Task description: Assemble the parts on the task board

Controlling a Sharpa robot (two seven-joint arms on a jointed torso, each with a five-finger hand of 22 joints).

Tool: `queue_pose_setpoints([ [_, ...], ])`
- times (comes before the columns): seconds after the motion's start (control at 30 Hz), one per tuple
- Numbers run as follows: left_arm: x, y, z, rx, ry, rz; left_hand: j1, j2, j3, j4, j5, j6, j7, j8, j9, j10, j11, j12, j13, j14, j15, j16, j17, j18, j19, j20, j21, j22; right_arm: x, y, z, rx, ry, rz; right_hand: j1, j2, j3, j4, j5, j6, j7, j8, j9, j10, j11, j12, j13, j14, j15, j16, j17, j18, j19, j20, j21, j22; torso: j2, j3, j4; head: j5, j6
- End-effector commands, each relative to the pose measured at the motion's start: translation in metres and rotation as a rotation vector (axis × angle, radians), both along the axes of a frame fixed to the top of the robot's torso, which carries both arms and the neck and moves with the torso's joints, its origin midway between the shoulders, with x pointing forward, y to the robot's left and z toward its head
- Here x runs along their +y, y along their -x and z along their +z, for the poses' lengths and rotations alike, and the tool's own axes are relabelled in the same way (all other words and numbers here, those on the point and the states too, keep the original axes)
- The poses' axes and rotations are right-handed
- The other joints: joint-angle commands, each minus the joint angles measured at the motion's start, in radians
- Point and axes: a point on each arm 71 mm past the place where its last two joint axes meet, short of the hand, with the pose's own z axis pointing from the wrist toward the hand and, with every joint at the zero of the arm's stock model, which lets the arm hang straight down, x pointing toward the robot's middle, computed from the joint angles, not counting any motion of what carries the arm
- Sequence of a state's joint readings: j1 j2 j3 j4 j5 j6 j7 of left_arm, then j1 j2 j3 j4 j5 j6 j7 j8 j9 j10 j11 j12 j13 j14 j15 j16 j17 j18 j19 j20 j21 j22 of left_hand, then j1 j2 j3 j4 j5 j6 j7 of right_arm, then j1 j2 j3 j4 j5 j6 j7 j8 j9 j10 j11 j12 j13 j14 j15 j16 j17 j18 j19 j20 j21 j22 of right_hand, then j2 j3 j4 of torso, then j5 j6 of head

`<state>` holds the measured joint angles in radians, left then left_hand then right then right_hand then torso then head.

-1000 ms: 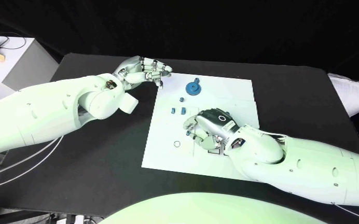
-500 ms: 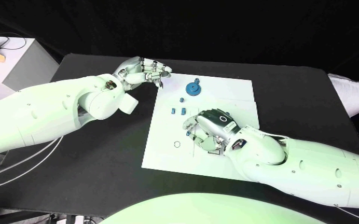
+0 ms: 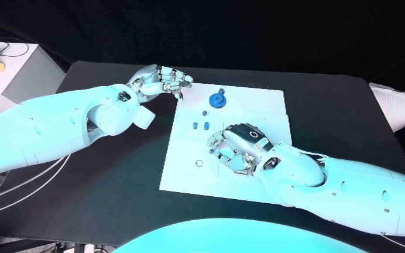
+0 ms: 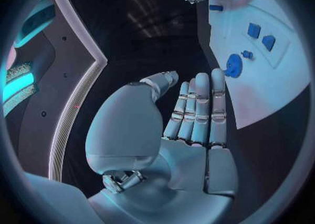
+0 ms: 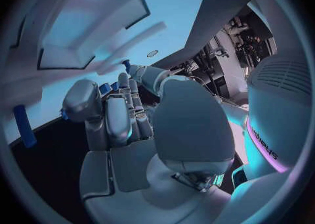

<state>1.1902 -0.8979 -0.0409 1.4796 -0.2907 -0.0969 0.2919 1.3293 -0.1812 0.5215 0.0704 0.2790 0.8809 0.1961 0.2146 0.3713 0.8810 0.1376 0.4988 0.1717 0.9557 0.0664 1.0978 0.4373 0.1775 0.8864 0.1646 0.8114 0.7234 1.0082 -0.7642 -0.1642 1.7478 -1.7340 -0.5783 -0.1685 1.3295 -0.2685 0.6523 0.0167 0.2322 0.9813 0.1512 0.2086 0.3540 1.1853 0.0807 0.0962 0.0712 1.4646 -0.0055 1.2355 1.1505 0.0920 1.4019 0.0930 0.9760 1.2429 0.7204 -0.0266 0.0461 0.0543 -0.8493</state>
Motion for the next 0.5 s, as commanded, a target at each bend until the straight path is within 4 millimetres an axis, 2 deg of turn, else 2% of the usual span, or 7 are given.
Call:
queue_pose_setpoints([
  [0.03,-0.002,0.001,0.000,0.004,0.011,-0.014,0.009,0.001,-0.006,0.003,0.002,-0.003,-0.001,0.005,0.001,-0.009,0.000,0.006,-0.001,-0.006,0.002,-0.006,-0.001,0.006,0.004,-0.001,-0.007,-0.002,0.001,0.001,-0.001,0.016,0.005,0.011,0.011,0.000,-0.001,-0.005,0.004,0.004,-0.003,-0.003,0.002,0.008,0.002,0.006,0.001,0.015,0.000,0.003,-0.001,0.017,0.004,-0.002,0.005,0.000,0.000,-0.0006,0.0003,-0.004,0.000],
  [0.47,-0.001,0.001,0.000,0.006,0.010,-0.013,0.010,0.002,-0.008,0.005,0.002,-0.004,-0.001,0.005,0.001,-0.012,0.000,0.005,-0.002,-0.007,0.002,-0.007,-0.002,0.006,0.006,0.000,-0.010,-0.004,-0.010,-0.002,0.008,-0.021,-0.042,-0.040,0.009,-0.006,-0.001,-0.006,0.006,0.003,0.001,-0.008,0.002,-0.019,0.009,-0.007,-0.005,0.008,0.004,-0.009,-0.019,0.020,-0.004,-0.001,-0.022,-0.013,-0.001,-0.0009,0.0003,-0.011,0.007],
  [0.5,-0.001,0.001,0.000,0.006,0.010,-0.013,0.010,0.002,-0.008,0.005,0.002,-0.004,-0.001,0.005,0.001,-0.012,0.000,0.005,-0.002,-0.007,0.002,-0.007,-0.002,0.006,0.006,0.000,-0.010,-0.004,-0.013,-0.003,0.010,-0.020,-0.043,-0.047,0.009,-0.006,-0.001,-0.006,0.006,0.003,0.001,-0.008,0.002,-0.019,0.009,-0.007,-0.005,0.008,0.004,-0.008,-0.018,0.020,-0.003,-0.001,-0.020,-0.011,-0.001,-0.0014,0.0003,-0.015,0.010],
])
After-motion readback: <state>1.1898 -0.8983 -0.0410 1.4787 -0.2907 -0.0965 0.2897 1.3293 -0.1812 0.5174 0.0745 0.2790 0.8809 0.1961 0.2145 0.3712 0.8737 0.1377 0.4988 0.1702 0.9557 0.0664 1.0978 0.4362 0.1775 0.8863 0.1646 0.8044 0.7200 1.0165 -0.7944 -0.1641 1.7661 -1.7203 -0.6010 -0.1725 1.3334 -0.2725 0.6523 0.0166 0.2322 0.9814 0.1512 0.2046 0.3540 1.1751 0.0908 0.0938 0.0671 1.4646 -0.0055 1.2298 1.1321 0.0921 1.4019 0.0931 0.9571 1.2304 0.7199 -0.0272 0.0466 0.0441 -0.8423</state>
